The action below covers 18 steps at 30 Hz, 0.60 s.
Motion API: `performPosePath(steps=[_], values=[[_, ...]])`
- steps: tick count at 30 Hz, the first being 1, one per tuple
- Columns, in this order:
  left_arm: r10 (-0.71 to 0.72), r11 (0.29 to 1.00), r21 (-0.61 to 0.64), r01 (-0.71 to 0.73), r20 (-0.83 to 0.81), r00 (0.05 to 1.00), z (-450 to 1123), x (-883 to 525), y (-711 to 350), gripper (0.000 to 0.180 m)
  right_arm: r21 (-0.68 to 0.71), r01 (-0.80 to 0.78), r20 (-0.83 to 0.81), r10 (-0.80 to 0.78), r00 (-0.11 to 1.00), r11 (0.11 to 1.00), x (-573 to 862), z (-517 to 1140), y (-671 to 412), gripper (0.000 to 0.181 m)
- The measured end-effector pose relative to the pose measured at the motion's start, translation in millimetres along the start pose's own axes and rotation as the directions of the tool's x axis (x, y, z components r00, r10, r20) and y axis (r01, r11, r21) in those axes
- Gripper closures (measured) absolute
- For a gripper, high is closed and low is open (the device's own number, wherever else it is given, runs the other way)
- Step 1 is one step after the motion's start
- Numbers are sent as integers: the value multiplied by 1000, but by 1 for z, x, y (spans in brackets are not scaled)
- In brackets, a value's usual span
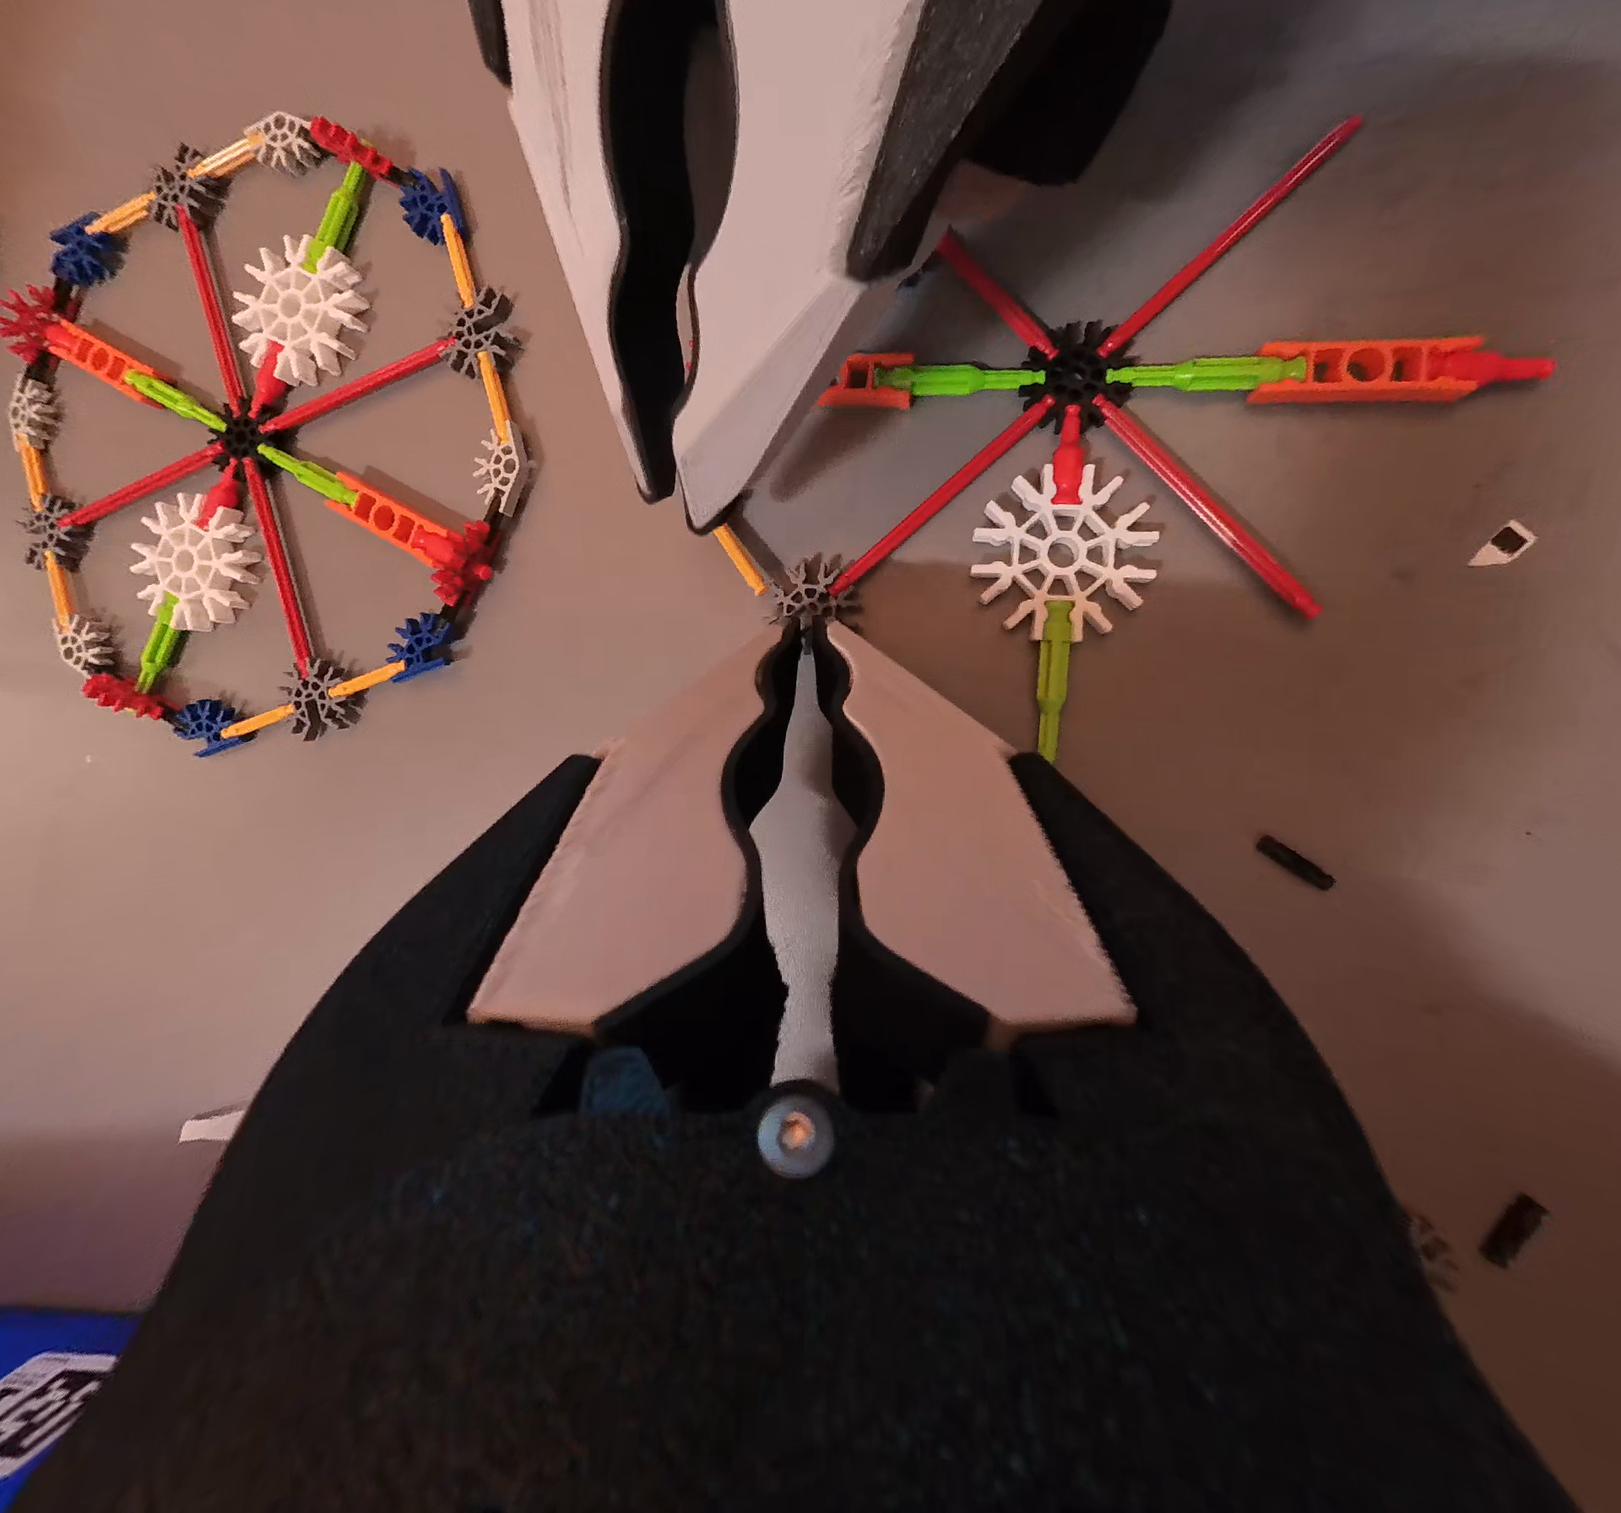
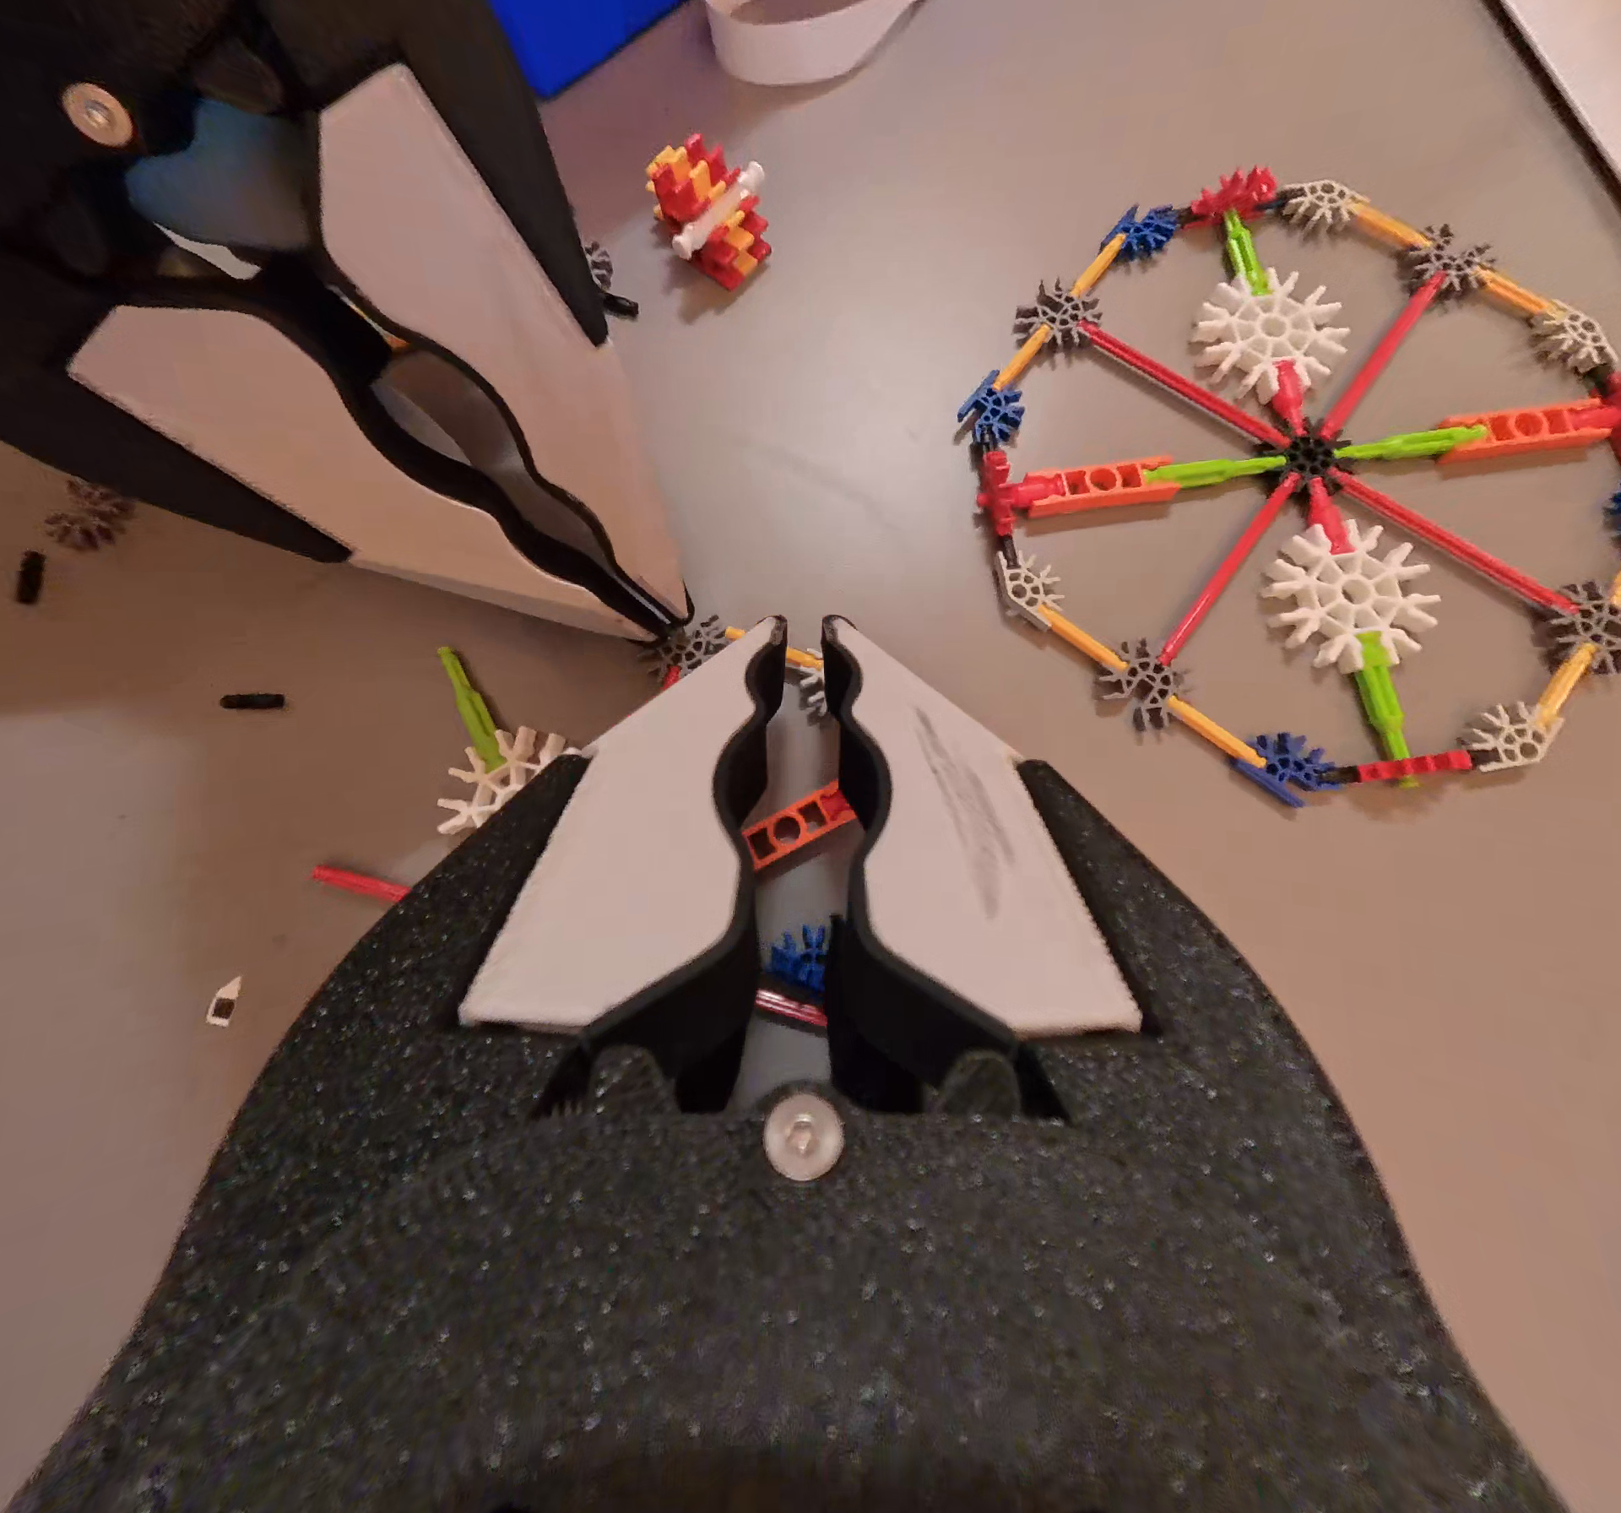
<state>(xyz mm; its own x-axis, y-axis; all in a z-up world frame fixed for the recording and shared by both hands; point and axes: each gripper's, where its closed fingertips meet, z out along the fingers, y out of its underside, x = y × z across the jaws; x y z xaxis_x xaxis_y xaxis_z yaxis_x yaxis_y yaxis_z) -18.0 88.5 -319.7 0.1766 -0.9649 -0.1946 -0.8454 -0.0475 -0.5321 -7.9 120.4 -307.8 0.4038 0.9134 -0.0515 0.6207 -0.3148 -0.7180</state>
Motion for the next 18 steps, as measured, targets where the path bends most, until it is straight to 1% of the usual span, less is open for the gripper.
performPosePath(steps=[2,7,10,13,18], values=[[1,1000,-9,-1,0,1000,2,2,1,179,-25,22,15,-22,1000,999,-2,4,3,174],[-2,1000,-14,2,9,1000,3,1,1,180,-37,47,32,-46,998,998,-2,11,3,175],[-4,1000,-16,4,13,1000,3,1,1,180,-96,52,63,-46,997,994,-4,16,10,175],[-6,1000,-15,6,16,1000,3,1,1,180,-96,42,88,-34,996,995,-6,17,10,181],[-13,1000,-11,13,18,1000,2,1,2,180,-80,49,72,-44,996,996,-6,17,10,181]])
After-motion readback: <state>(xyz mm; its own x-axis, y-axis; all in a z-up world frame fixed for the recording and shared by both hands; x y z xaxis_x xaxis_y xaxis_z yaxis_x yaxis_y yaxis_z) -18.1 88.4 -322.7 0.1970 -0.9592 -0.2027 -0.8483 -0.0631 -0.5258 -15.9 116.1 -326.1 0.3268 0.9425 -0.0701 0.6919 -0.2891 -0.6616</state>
